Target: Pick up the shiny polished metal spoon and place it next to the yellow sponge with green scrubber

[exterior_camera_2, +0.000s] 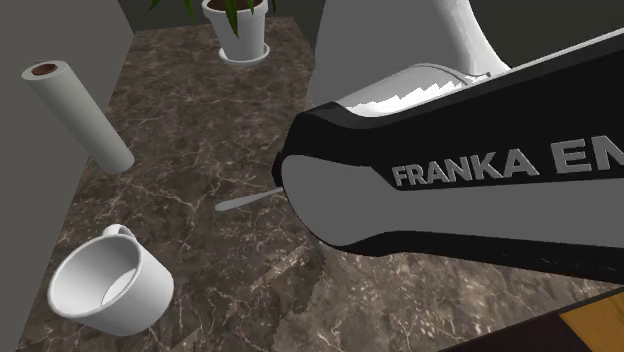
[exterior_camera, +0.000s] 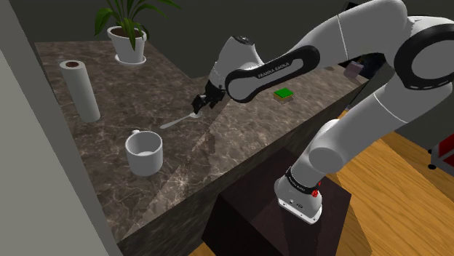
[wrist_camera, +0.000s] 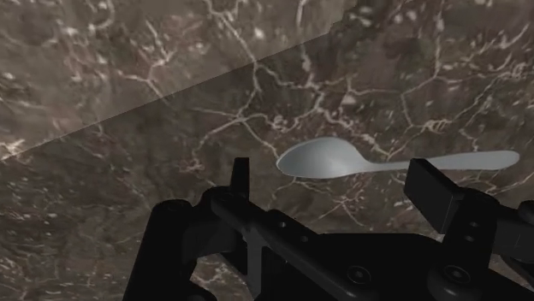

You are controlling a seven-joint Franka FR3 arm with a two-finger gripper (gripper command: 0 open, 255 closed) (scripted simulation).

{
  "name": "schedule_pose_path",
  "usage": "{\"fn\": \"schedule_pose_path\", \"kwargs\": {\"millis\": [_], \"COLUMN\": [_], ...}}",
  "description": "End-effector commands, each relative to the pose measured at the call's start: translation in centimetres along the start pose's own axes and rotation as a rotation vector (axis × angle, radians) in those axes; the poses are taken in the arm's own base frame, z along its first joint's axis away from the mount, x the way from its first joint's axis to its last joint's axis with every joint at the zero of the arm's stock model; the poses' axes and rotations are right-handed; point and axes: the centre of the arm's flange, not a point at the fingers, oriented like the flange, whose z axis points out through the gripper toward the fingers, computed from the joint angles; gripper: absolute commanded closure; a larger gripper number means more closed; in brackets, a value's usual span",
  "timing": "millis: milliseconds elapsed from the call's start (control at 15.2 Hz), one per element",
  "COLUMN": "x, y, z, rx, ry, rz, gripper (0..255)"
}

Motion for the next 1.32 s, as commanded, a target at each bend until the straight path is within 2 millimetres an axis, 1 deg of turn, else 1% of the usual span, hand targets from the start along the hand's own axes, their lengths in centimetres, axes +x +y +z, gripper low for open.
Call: {"fn": "schedule_pose_path", "kwargs": {"millis": [0, 330, 396, 924, 990, 1254], "x": [0.2, 0.2, 0.2, 0.2, 0.2, 0.2], "y": [-0.3, -0.3, -0.4, -0.4, -0.4, -0.4], "z": [1.2, 3.9, 4.7, 4.7, 4.7, 4.7], "rx": [0.006, 0.006, 0.006, 0.006, 0.006, 0.006], "ry": [0.005, 0.005, 0.005, 0.005, 0.005, 0.005], "rz": [0.002, 0.002, 0.002, 0.002, 0.002, 0.002], "gripper": [0, 0, 0, 0, 255, 255]}}
